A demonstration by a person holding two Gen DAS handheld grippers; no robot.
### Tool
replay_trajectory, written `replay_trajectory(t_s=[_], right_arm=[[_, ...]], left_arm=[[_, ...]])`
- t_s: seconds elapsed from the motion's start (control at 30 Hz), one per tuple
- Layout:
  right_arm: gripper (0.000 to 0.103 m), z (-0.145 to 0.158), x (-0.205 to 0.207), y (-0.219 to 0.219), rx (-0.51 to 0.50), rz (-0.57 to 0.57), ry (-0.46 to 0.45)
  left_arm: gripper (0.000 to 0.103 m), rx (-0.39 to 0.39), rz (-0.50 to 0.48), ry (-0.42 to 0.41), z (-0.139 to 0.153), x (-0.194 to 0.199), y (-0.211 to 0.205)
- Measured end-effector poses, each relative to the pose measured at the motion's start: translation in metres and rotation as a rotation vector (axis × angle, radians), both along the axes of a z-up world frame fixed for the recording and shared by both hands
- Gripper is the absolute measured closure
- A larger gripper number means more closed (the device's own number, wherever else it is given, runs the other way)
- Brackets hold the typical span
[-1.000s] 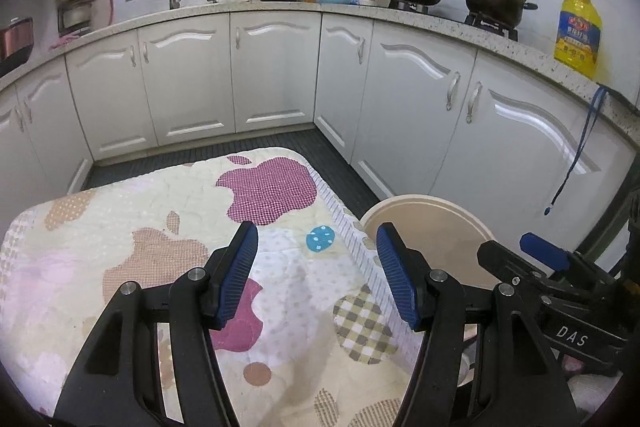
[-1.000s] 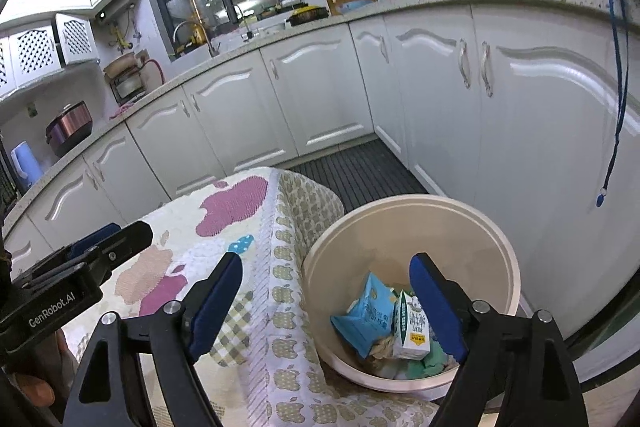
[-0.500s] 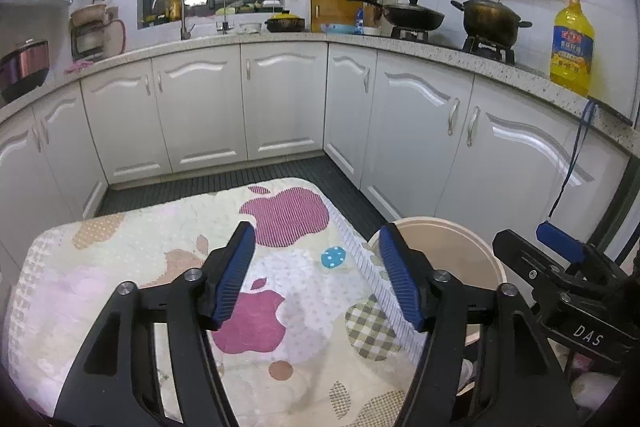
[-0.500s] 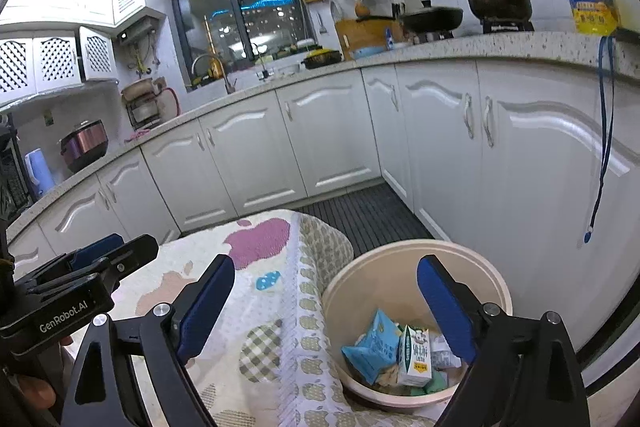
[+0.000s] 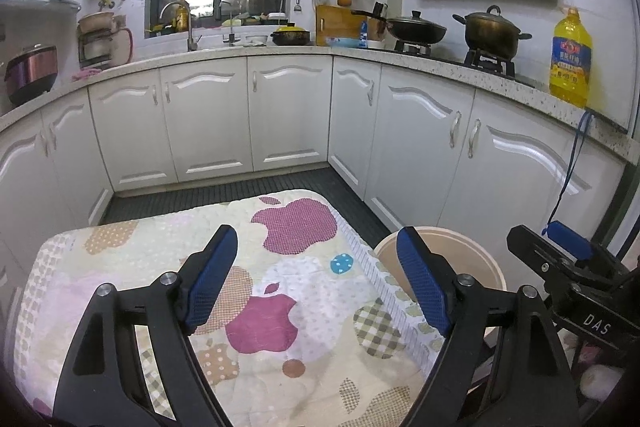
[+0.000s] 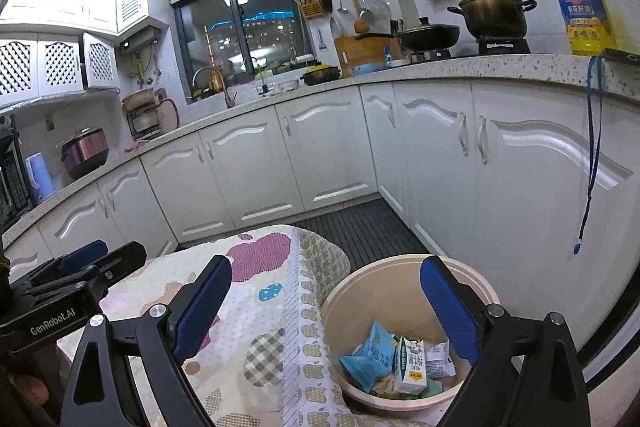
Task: Collect trash
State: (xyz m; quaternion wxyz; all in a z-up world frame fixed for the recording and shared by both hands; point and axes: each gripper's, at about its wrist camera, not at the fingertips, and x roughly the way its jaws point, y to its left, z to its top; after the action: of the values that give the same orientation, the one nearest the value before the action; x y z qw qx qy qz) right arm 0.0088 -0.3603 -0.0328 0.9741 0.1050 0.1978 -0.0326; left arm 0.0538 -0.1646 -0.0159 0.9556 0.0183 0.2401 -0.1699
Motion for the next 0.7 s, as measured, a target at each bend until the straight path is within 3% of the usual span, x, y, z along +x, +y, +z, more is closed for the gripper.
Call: replay_trajectory(t_s=[0.3,0.7], right_arm=[[0.008,0.005,-0.010,-0.001,-0.001,-0.012,-0.045],[0.008,0.008,-0.011,0.000,-0.004,-0.002,-0.049]], left_arm=[[0.021,-0.005,-0.005,-0.025,0.008,-0.008,0.003],[0.021,0.046,0.015,-0.048,0.011,-0.015,-0.003]])
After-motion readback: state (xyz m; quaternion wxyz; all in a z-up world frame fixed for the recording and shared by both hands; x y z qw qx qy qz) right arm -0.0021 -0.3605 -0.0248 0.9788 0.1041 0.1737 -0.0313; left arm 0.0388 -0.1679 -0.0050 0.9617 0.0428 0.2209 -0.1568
